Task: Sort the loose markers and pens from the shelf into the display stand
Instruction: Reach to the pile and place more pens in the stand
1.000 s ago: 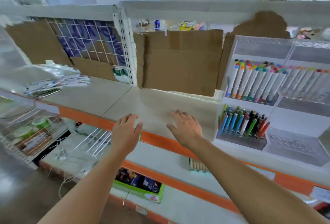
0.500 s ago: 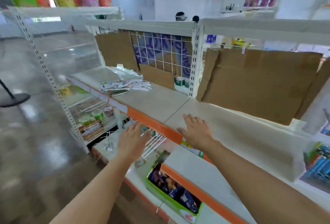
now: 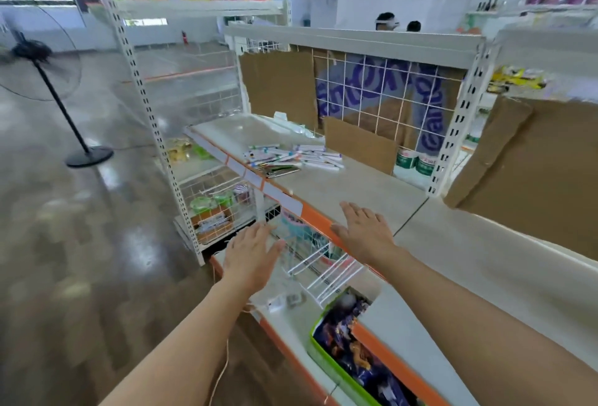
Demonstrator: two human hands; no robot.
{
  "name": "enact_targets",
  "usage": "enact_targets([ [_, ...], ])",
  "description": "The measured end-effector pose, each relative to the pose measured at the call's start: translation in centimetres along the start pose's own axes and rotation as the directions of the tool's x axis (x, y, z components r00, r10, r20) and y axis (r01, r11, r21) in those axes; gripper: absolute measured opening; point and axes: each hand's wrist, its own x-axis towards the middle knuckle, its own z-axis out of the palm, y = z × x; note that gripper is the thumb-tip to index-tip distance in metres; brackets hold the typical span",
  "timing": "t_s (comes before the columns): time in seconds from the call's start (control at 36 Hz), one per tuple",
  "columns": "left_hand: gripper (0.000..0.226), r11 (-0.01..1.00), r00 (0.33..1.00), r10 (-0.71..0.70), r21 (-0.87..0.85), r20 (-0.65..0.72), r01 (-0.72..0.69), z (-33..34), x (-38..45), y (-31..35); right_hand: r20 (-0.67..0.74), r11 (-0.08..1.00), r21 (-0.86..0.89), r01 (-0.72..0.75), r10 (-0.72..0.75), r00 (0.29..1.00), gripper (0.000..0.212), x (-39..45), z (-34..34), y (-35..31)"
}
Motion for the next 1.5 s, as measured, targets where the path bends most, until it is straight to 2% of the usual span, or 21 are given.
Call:
enact_targets([
  [0.39, 0.052, 0.998, 0.997, -0.061, 0.006, -0.04, 0.062, -0.7, 12.3, -1.9, -0.014, 0.993, -0.033, 0.112, -0.113, 0.994, 0.059, 14.6, -0.6, -1.3],
  [0.5, 0.051, 0.997, 0.996, -0.073, -0.004, -0.051, 0.072, -0.4, 15.7, -2.0, 0.019, 0.99, -0.019, 0.143, -0.142, 0.99, 0.057, 18.1, -0.9, -1.0],
  [0.72, 0.044, 0.996, 0.997, -0.08, 0.042, -0.021, 0.081, 0.1, 20.9, -2.5, 0.025, 0.979, 0.003, 0.202, -0.202, 0.979, 0.045, 23.9, 0.9, -1.6],
  [0.92, 0.033, 0.999, 0.998, -0.031, 0.007, -0.046, 0.032, 0.6, 25.8, -3.2, 0.034, 0.981, -0.005, 0.193, -0.192, 0.981, 0.038, 28.6, 2.3, -2.7],
  [1.17, 0.037, 0.994, 0.995, 0.102, 0.046, 0.0, -0.102, 0.9, 31.0, -4.8, -0.01, 0.987, -0.045, 0.155, -0.155, 0.988, 0.036, 33.0, 3.9, -4.9],
  [1.36, 0.037, 0.98, 0.982, 0.183, 0.07, 0.037, -0.186, 1.3, 33.4, -5.3, -0.081, 0.987, -0.09, 0.132, -0.139, 0.987, 0.023, 34.3, 4.2, -5.4],
  [1.5, 0.03, 0.974, 0.976, 0.213, 0.075, 0.033, -0.215, 1.4, 34.3, -5.0, -0.087, 0.976, -0.141, 0.163, -0.177, 0.98, 0.025, 34.3, 3.8, -5.3],
])
